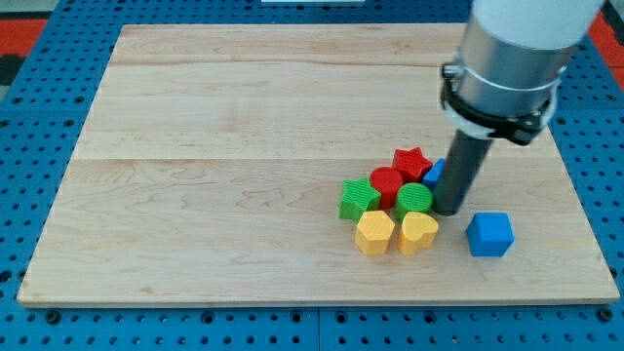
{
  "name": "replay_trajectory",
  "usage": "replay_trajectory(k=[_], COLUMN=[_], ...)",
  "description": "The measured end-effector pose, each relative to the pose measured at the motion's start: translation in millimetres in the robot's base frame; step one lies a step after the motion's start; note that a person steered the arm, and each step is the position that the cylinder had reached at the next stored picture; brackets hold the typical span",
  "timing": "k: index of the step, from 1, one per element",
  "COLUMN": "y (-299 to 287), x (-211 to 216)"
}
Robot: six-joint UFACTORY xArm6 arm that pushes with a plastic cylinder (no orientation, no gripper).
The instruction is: Move the blue triangle to the bottom right of the red star
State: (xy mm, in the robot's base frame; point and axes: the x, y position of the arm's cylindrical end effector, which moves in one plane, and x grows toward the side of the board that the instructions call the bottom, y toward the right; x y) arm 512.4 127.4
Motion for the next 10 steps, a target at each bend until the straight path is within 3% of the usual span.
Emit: replay_trajectory(k=[1,4,5,7,9,10], y=[-31.5,103.9,112.4,90.9,19.8,46.1], x=[0.0,-4.2,-15.2,-63.8,-19.6,-41.1])
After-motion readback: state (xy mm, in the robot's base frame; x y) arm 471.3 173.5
